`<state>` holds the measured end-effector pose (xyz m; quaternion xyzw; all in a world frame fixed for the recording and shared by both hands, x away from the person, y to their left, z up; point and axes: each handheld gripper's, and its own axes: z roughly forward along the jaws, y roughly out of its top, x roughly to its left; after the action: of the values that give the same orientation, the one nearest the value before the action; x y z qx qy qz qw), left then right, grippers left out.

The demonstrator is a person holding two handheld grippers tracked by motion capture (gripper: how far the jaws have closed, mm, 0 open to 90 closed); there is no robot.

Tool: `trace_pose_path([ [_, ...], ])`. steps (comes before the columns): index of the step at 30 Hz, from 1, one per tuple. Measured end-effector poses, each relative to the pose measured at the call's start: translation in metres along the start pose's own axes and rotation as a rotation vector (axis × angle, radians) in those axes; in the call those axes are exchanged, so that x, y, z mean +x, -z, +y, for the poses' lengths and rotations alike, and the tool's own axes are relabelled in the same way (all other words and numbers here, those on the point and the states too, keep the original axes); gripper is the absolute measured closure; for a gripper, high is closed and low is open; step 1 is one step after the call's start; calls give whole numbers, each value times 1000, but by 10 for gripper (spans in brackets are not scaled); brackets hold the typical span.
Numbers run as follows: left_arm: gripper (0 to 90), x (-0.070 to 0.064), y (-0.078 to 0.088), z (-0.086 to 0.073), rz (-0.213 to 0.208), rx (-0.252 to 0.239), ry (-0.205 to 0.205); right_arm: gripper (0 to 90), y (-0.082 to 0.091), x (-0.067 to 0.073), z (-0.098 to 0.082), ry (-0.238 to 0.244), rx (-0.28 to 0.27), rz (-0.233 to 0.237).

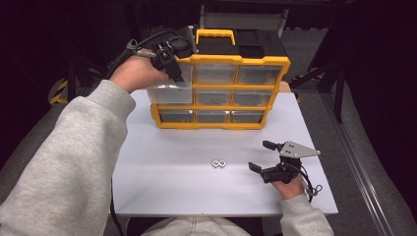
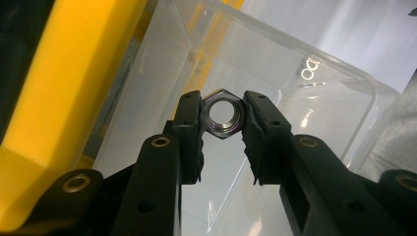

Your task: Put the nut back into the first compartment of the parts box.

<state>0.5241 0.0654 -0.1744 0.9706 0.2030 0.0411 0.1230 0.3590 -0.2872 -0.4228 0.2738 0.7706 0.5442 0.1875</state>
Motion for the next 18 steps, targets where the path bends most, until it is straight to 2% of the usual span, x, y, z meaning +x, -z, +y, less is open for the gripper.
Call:
trace_pose_path([
  [2, 691, 1, 0, 0, -9, 0, 8, 28, 0, 0, 0, 1, 1, 2],
  [5, 669, 0, 0, 0, 14, -9, 4, 29, 0, 0, 0, 1, 1, 2],
  [8, 635, 0, 0, -1, 16, -15, 10, 28, 0, 0, 0, 1, 0, 2],
  [12, 643, 0, -1, -1, 26, -16, 9, 28, 0, 0, 0, 1, 2, 6],
  [15, 640, -4, 5, -3, 48, -40, -3, 28, 0, 0, 0, 3, 0, 6],
  [17, 631, -8, 13, -7, 70, -81, -10, 28, 0, 0, 0, 1, -1, 7],
  [18, 627, -8, 13, -7, 70, -81, -10, 28, 0, 0, 0, 3, 0, 8],
])
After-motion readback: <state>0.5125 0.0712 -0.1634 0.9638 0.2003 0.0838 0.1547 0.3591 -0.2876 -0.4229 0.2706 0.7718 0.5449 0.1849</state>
